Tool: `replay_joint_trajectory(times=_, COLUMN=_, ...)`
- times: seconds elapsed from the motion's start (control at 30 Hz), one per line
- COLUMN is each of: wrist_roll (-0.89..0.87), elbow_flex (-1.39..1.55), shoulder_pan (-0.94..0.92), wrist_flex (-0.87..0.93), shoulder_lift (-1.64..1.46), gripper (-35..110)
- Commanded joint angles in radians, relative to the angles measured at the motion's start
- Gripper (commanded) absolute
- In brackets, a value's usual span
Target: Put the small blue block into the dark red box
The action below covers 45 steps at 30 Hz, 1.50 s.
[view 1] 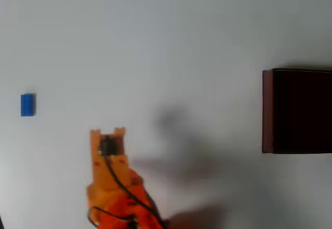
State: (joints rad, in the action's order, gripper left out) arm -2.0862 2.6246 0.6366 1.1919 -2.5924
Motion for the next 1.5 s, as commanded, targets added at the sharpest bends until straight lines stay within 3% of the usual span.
replay_joint_trajectory(times=0.0, wrist_roll=-0.110, elbow_flex=-0.222, shoulder_pan=0.067, wrist_flex=-0.006, shoulder_lift=0.262, gripper=18)
replay_joint_trajectory(times=0.27, wrist_roll=-0.356, elbow_flex=-0.436, shoulder_pan=0.172, wrist_flex=-0.021, shoulder_lift=0.548, gripper=20)
replay_joint_trajectory(times=0.6, wrist_roll=-0.469, elbow_flex=-0.637, shoulder_pan=0.221, wrist_flex=-0.048, shoulder_lift=0.799, gripper=21)
replay_joint_trajectory(times=1.47, wrist_roll=-0.460, elbow_flex=-1.106, shoulder_pan=0.247, wrist_flex=0.031, shoulder_lift=1.224, gripper=22)
